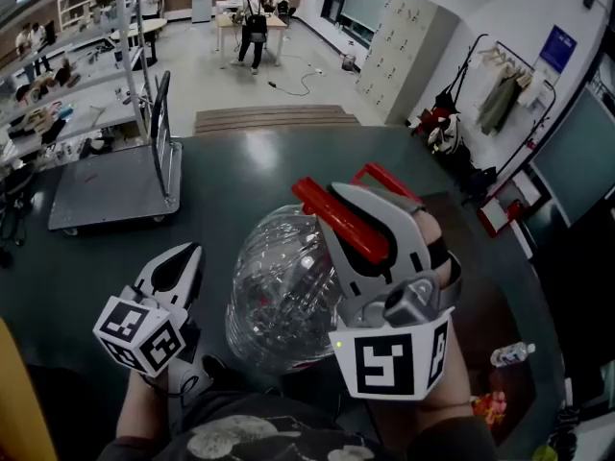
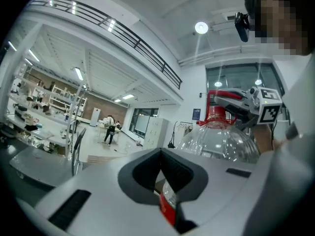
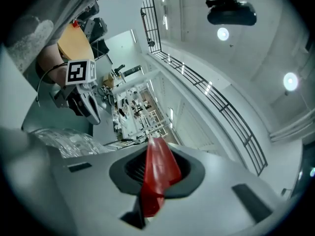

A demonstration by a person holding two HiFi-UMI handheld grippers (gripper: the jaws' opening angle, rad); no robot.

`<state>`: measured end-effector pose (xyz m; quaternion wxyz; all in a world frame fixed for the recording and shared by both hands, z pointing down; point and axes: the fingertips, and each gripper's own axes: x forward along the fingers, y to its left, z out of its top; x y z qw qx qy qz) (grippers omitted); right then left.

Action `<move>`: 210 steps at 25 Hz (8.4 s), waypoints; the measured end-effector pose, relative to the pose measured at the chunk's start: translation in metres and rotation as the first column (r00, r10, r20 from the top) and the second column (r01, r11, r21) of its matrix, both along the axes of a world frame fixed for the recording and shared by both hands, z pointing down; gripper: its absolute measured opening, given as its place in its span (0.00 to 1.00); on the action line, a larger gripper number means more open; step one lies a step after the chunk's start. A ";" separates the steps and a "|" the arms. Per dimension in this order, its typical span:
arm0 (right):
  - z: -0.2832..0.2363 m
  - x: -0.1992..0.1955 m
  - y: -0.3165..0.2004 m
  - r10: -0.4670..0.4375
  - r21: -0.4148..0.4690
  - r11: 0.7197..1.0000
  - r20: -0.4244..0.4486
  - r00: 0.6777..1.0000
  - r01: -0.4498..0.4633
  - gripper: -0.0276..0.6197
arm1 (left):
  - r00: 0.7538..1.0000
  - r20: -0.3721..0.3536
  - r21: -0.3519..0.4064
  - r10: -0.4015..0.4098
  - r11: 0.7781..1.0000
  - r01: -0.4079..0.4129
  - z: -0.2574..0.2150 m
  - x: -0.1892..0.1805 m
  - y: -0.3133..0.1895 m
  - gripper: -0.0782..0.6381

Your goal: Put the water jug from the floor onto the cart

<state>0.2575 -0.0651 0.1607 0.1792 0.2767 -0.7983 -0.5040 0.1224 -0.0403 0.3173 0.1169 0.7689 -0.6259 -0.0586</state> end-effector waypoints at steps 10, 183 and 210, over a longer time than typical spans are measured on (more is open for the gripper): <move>0.041 -0.157 0.030 -0.267 -0.115 0.956 0.046 0.963 0.270 0.09 | 0.977 -0.028 -0.025 -0.210 0.977 0.209 0.020 -0.148 0.029 0.12; 0.552 -1.268 -0.483 -0.277 -0.729 0.671 -0.072 0.958 0.139 0.28 | 0.923 -0.082 -0.472 -0.376 0.830 0.296 0.282 -1.175 -0.425 0.12; 0.326 -1.095 -0.434 -0.021 -0.704 0.466 0.597 0.802 0.536 0.03 | 0.863 -0.083 -0.273 -0.499 0.844 0.462 0.184 -1.042 -0.293 0.12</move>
